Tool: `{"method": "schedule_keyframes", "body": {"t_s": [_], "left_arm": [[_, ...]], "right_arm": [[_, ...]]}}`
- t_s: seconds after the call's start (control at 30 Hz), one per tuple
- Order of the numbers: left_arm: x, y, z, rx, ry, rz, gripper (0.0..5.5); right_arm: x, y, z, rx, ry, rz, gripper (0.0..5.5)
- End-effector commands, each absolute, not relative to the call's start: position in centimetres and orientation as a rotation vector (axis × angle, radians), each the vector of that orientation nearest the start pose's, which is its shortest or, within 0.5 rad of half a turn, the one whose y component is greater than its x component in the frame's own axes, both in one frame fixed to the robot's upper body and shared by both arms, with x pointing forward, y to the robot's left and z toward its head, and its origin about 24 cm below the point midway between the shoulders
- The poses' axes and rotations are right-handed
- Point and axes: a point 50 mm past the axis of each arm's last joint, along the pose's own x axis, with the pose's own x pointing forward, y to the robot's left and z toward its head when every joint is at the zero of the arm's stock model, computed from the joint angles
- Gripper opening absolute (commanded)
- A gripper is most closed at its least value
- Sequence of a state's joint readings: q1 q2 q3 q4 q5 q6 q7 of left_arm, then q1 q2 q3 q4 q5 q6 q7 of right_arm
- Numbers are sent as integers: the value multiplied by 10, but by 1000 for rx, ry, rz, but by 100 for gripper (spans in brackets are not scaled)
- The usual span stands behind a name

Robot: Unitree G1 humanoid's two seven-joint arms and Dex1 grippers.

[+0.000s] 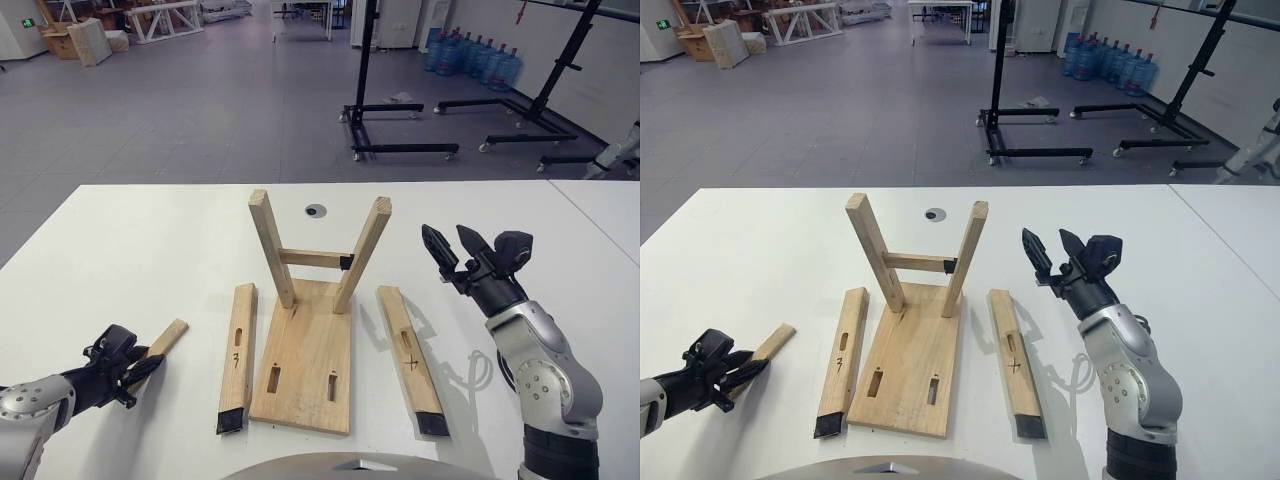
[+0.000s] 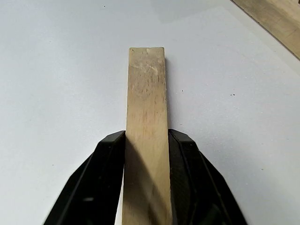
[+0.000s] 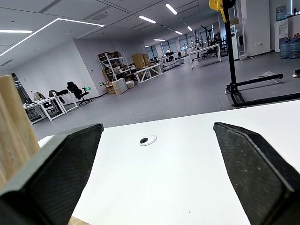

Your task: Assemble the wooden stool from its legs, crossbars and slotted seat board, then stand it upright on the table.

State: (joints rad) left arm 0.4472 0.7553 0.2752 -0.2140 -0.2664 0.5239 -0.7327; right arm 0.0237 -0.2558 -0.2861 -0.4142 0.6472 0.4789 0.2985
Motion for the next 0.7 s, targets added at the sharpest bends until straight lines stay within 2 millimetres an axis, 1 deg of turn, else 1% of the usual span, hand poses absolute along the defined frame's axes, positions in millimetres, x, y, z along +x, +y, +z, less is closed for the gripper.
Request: {"method": "schedule_keyframes", "body": {"t_s": [0.03,0.07,0.13,0.17,0.2,0.27,0.33,0.43,0.53,0.6,0.7], "left_arm": [[127,295,4,131,892,-396,129],[135,289,8,137,818,-401,129],[157,273,30,174,543,-426,128],[167,267,43,174,400,-424,128],[176,260,63,155,236,-431,128],[183,249,88,165,51,-464,128],[189,242,110,192,-79,-476,128],[199,230,142,244,-247,-501,128],[204,199,175,340,-449,-605,128],[204,177,187,339,-533,-689,128],[202,159,194,251,-572,-756,128]], "right_arm": [[238,-206,123,342,-58,336,434],[239,-206,124,352,-61,345,434],[243,-212,131,392,-93,346,434],[244,-215,135,427,-116,348,434],[243,-217,141,468,-147,358,434],[244,-219,153,550,-191,412,434],[242,-215,164,611,-216,508,434],[237,-203,173,653,-205,643,434],[232,-182,185,696,-196,792,434],[230,-167,193,728,-202,870,434],[221,-149,199,762,-199,1005,434]]}}
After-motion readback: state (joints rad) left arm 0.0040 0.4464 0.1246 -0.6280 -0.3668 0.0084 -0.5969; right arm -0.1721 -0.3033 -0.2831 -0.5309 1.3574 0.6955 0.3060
